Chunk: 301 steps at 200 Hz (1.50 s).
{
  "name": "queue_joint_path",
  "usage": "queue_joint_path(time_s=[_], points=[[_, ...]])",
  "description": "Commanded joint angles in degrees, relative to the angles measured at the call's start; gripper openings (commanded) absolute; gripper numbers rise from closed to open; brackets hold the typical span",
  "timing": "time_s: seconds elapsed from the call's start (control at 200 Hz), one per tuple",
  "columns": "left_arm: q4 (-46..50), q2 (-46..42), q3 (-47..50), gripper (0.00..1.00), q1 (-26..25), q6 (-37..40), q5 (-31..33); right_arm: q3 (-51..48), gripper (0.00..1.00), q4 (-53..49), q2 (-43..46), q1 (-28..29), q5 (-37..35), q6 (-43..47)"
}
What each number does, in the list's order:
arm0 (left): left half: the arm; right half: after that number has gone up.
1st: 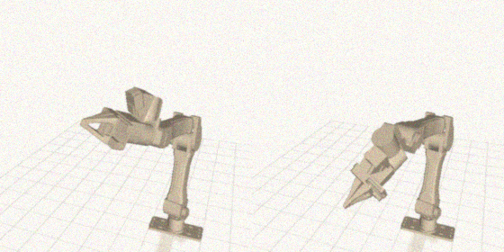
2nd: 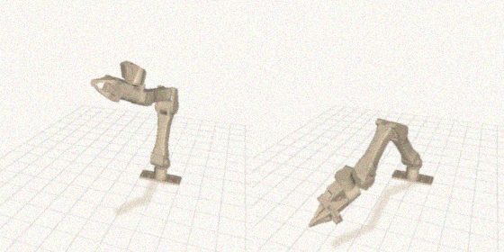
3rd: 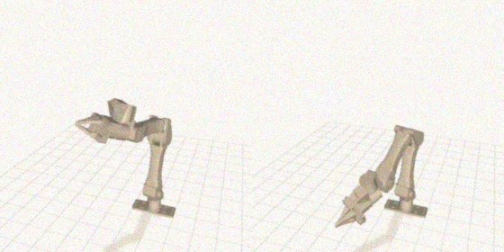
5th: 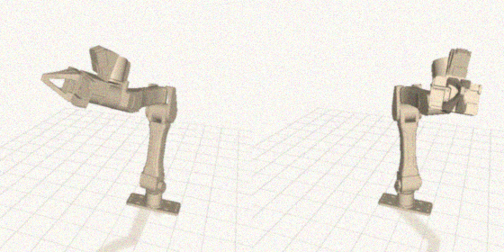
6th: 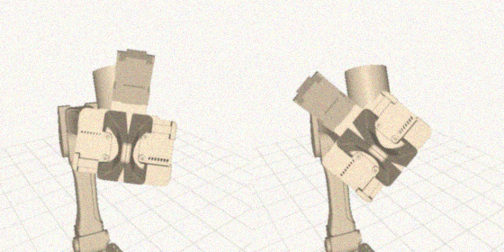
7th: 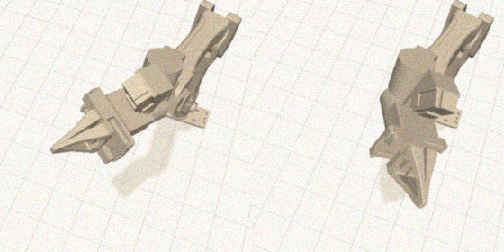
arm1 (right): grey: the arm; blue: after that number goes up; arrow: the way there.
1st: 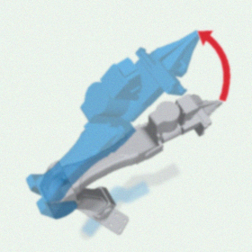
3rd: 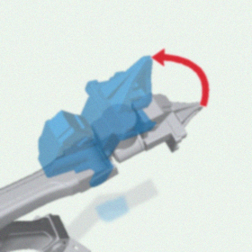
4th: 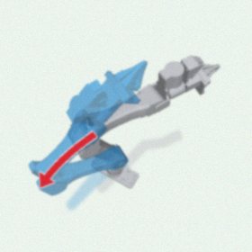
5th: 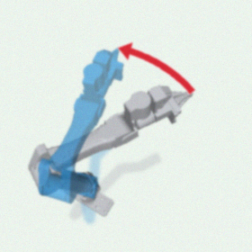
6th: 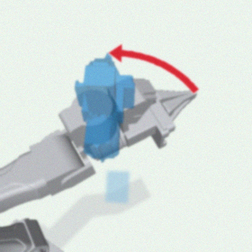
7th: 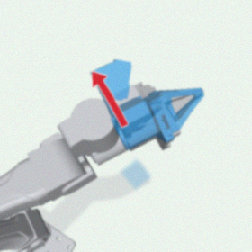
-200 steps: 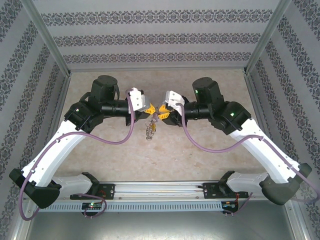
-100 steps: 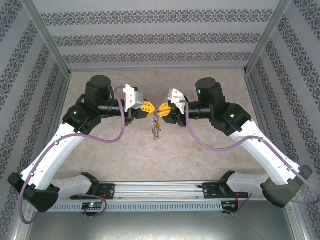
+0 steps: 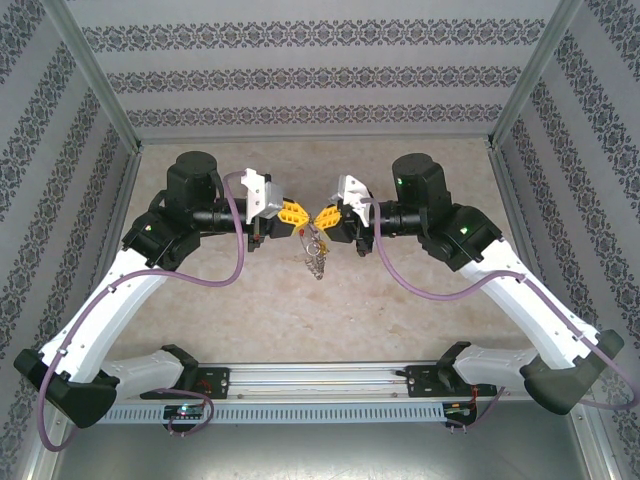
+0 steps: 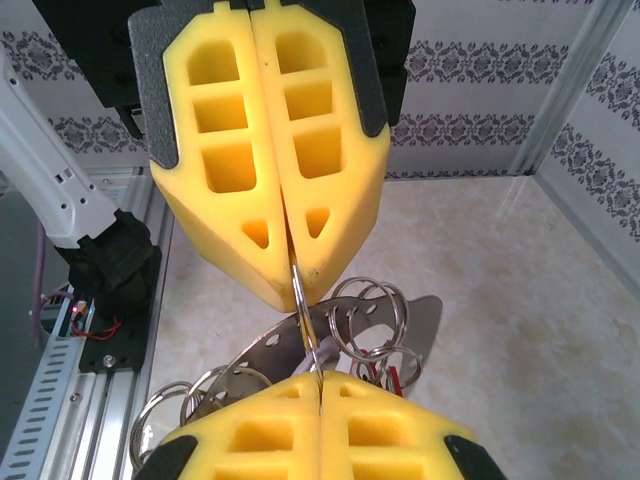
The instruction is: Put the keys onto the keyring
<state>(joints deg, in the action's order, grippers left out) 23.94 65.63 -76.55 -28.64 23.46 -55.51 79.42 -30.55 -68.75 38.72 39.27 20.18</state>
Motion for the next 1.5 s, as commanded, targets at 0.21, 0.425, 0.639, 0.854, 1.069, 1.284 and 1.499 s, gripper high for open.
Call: queue_joint_path(time_s=[0.21, 0.425, 0.639, 0.854, 1.069, 1.284, 1.499], points=[[-4.78, -1.63, 0.51, 0.0, 0.82, -1.45, -3.9, 4.05, 0.0, -0.93, -3.64, -0.48, 3.9, -1.48], [-4.79, -1.82, 0.7, 0.0, 0.93, -1.23, -4.0, 5.3, 0.0, -1.27, -4.75, -0.67, 4.05, -1.99], [-4.78, -1.99, 0.7, 0.0, 1.22, -1.28, -4.17, 5.57, 0.0, -1.36, -5.12, -1.45, 2.09, -3.28], [-4.86, -1.99, 0.88, 0.0, 1.52, -1.36, -4.34, 3.7, 0.0, 0.63, -2.92, -1.81, 1.17, -3.51], [-5.05, -1.91, 1.06, 0.0, 1.98, -1.4, -4.52, 2.41, 0.0, 1.23, -1.07, -1.81, -1.54, -2.45], [-5.57, -1.69, 1.11, 0.0, 2.32, -1.77, -5.13, 1.18, 0.02, 1.27, -0.24, -1.46, -4.24, -2.17], [-5.93, -1.47, 1.12, 0.0, 2.77, -2.22, -6.0, 0.09, 0.26, 2.72, 0.27, -0.69, -8.32, -1.94]])
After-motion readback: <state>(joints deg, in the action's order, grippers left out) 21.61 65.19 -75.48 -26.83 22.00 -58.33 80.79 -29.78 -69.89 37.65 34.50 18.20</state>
